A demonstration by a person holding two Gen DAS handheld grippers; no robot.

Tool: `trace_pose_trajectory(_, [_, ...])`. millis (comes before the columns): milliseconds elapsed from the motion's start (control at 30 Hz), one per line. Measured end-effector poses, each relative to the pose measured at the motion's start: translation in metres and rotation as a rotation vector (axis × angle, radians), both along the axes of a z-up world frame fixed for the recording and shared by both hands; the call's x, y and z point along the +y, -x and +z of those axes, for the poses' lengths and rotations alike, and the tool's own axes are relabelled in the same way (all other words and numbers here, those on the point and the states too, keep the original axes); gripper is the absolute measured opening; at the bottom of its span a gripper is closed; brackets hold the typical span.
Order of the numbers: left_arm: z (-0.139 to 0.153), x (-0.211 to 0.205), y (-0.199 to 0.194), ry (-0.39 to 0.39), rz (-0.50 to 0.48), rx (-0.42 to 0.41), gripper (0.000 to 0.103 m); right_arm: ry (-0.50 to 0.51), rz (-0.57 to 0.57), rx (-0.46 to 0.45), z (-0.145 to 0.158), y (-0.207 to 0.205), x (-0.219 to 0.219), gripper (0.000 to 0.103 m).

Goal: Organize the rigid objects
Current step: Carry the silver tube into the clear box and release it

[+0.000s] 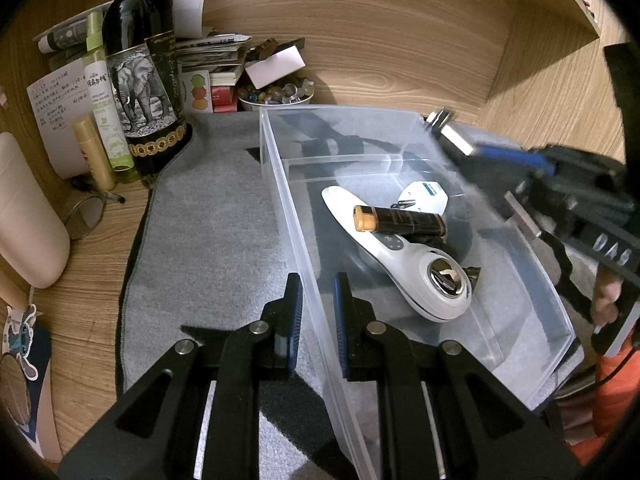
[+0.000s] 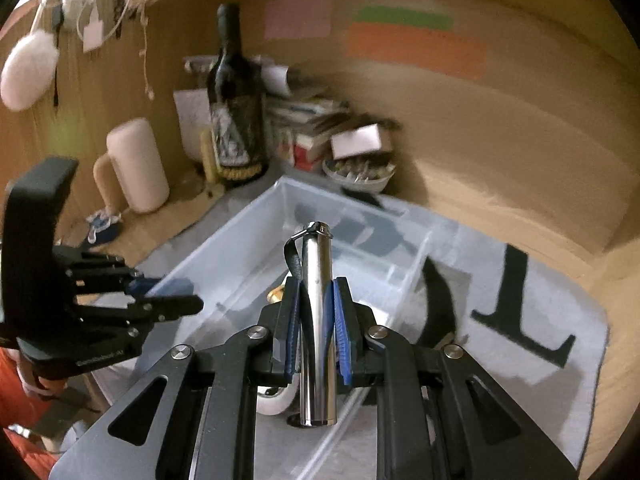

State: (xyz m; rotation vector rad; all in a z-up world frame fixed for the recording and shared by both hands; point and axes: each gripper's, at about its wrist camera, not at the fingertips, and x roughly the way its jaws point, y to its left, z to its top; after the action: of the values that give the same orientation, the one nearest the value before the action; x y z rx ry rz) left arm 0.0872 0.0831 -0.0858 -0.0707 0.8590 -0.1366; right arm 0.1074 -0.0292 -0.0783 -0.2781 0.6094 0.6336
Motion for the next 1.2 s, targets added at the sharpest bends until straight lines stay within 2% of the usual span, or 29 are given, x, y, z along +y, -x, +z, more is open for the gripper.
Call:
trace_pose_trajectory(400, [0.000, 0.000, 0.000, 0.001, -0.001, -0.001, 0.014, 0.106, 0.028, 0.073, -0.028, -0.010, 0.019, 0.015])
trace_pose_trajectory(533, [0.000, 0.000, 0.000, 0.001, -0.001, -0.001, 0.014, 0.103, 0.035, 0.098, -0.031, -0.011, 0.021, 0.015])
trace_pose_trajectory(733, [0.000, 0.000, 0.000, 0.001, -0.001, -0.002, 0.014, 0.099, 0.022, 0.079, -0.026, -0.008, 0.018, 0.016])
trace_pose_trajectory(867, [0.000, 0.000, 0.000, 0.001, -0.001, -0.002, 0.014, 0.094, 0.017, 0.065, -0.023, -0.005, 0.016, 0.024])
trace_pose_trajectory(1067, [0.000, 0.000, 0.000, 0.001, -0.001, -0.002, 0.014, 0.077, 0.006, 0.033, -0.013, -0.002, 0.011, 0.030])
trace_pose_trajectory(1200, [0.000, 0.000, 0.000, 0.000, -0.001, -0.002, 0.014, 0.052, -0.019, 0.003, -0.002, 0.000, 0.003, 0.044])
